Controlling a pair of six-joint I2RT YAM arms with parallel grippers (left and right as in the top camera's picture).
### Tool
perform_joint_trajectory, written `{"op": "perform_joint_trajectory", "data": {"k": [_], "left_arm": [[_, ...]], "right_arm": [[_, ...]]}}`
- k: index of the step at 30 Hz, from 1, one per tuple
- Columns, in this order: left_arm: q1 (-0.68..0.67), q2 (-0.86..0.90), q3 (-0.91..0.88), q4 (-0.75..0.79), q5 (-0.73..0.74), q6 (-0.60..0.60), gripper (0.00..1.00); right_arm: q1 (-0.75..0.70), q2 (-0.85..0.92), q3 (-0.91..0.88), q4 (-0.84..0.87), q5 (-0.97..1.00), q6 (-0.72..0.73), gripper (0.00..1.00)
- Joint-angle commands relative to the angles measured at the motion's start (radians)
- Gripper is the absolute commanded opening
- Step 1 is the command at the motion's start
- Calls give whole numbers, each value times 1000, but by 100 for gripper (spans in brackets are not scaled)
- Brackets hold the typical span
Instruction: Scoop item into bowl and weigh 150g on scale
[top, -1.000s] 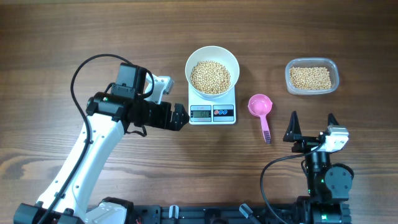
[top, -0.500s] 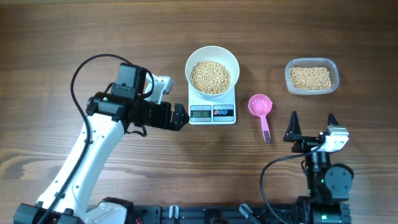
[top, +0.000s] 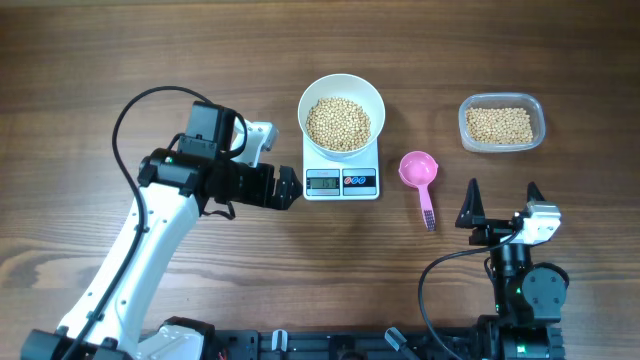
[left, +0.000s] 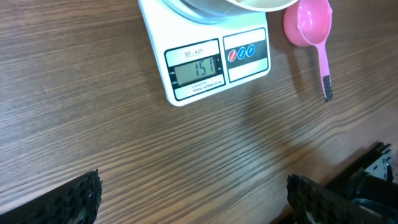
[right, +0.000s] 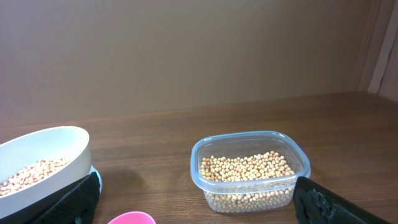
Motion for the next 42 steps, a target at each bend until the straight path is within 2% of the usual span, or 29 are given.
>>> {"op": "perform_joint_trajectory", "data": {"k": [1, 5, 11, 15, 19, 25, 36, 42], "left_arm": [[-2, -58, 14, 16, -25, 19, 100], [-2, -104, 13, 103, -56, 27, 100], [-2, -195, -22, 241, -187, 26, 100], [-2, -269, -92, 286, -196, 14, 100], [-2, -402, -219, 369, -196, -80, 100], [-2, -642, -415, 526, -204, -80, 100], [30, -1098, -716, 648, -227, -80, 100], [107, -1235, -800, 676, -227, -80, 100]], "right_arm": [[5, -14, -2, 2, 21, -20, 100], [5, -14, -2, 2, 21, -20, 100], [5, -14, -2, 2, 21, -20, 100], [5, -14, -2, 2, 21, -20, 100], [5, -14, -2, 2, 21, -20, 100], [5, -14, -2, 2, 21, -20, 100], [5, -14, -2, 2, 21, -20, 100], [5, -14, -2, 2, 21, -20, 100]]}}
